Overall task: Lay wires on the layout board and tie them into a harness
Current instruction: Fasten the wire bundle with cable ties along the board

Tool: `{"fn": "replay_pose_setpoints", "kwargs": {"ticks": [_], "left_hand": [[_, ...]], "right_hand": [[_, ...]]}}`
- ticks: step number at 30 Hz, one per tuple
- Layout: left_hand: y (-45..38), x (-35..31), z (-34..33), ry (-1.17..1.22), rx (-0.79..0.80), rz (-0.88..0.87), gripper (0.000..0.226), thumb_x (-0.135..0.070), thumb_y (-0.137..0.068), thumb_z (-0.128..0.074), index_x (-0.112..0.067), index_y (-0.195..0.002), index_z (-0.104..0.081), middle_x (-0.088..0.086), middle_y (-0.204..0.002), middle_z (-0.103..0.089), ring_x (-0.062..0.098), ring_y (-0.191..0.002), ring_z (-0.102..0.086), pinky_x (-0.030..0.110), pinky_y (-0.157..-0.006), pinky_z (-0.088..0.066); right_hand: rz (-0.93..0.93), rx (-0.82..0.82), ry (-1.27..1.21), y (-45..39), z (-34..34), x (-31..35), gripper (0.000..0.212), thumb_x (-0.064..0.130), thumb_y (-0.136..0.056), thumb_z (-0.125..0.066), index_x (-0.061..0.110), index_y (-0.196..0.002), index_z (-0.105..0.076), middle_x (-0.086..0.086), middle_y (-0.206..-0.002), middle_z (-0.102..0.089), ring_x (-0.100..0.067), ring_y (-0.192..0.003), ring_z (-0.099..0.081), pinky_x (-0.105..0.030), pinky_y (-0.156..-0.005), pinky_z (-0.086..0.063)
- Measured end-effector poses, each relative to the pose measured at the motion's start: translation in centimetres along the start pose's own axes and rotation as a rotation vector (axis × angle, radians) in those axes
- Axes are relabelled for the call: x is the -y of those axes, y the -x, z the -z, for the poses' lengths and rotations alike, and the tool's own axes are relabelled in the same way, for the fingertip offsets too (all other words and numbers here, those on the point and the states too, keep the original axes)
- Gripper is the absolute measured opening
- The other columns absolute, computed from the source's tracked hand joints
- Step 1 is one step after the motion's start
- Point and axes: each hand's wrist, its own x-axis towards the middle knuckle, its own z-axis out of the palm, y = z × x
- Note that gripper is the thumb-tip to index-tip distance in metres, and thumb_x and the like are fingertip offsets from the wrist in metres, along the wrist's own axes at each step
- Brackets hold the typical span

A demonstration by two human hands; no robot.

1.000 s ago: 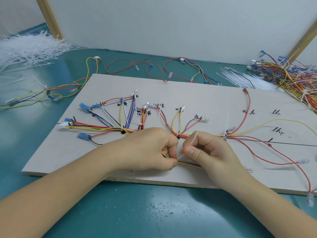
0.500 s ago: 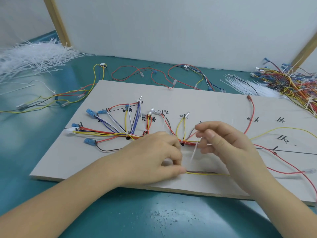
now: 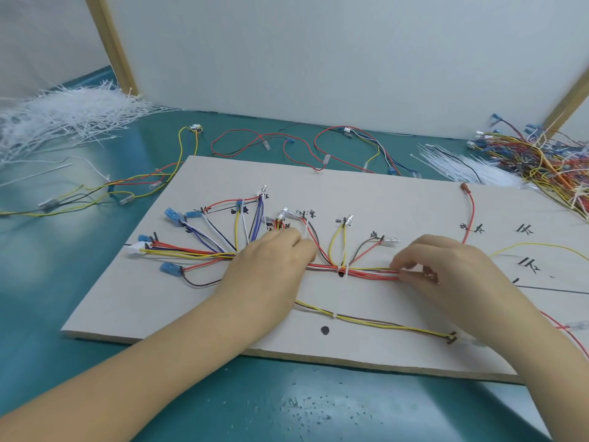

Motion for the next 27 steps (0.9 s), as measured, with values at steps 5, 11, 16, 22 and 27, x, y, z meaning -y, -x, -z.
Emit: {"fn": "replay_pose_setpoints", "kwargs": {"ticks": [5,11,16,22,27], "left_hand": [[-0.1,-0.1,0.1,-0.102,0.018,0.019,0.019,-0.009,-0.092,-0.044,-0.024,-0.103,-0.048,-0.005,-0.097,-0.046,0.018,-0.099,-0.047,0.031,-0.071,-0.038],[-0.4,-0.8,0.5,-0.176,0.067,0.011,0.019,-0.005,-0.092,-0.038,-0.023,-0.090,-0.034,-0.005,-0.085,-0.024,0.018,-0.096,-0.042,0.028,-0.062,-0.026],[-0.7,-0.7,0.6,-0.213,0.085,-0.041,0.025,-0.003,-0.091,-0.036,-0.024,-0.087,-0.022,-0.003,-0.084,-0.019,0.019,-0.099,-0.041,0.027,-0.066,-0.024],[-0.8,-0.5,0.4,-0.270,0.090,-0.092,0.022,-0.006,-0.092,-0.036,-0.025,-0.089,-0.024,-0.001,-0.093,-0.035,0.021,-0.102,-0.043,0.027,-0.070,-0.020],[-1.0,0.1,0.1,-0.230,0.098,-0.091,0.019,-0.010,-0.094,-0.040,-0.027,-0.094,-0.034,-0.006,-0.088,-0.026,0.018,-0.101,-0.042,0.028,-0.071,-0.022]], "right_hand": [[-0.085,0.057,0.083,0.1,0.6,-0.6,0.010,0.019,-0.087,-0.062,0.027,-0.090,-0.068,0.016,-0.080,-0.052,-0.005,-0.069,-0.048,-0.025,-0.067,-0.038],[-0.081,0.131,0.074,0.1,1.1,-1.2,0.021,0.011,-0.090,-0.058,0.029,-0.097,-0.067,0.016,-0.099,-0.059,-0.011,-0.082,-0.052,-0.026,-0.077,-0.041],[-0.003,0.171,0.062,0.0,1.5,-2.4,0.030,0.000,-0.087,-0.059,0.027,-0.097,-0.069,0.018,-0.090,-0.059,-0.008,-0.084,-0.053,-0.018,-0.076,-0.037],[0.025,0.108,-0.105,-0.2,1.6,-3.6,0.045,-0.010,-0.080,-0.063,0.033,-0.067,-0.061,0.017,-0.075,-0.064,0.001,-0.077,-0.058,-0.004,-0.071,-0.038],[0.057,0.026,-0.178,-0.1,1.3,-3.9,0.053,-0.013,-0.077,-0.064,0.037,-0.064,-0.054,0.015,-0.069,-0.066,0.006,-0.077,-0.056,-0.003,-0.067,-0.038]]}}
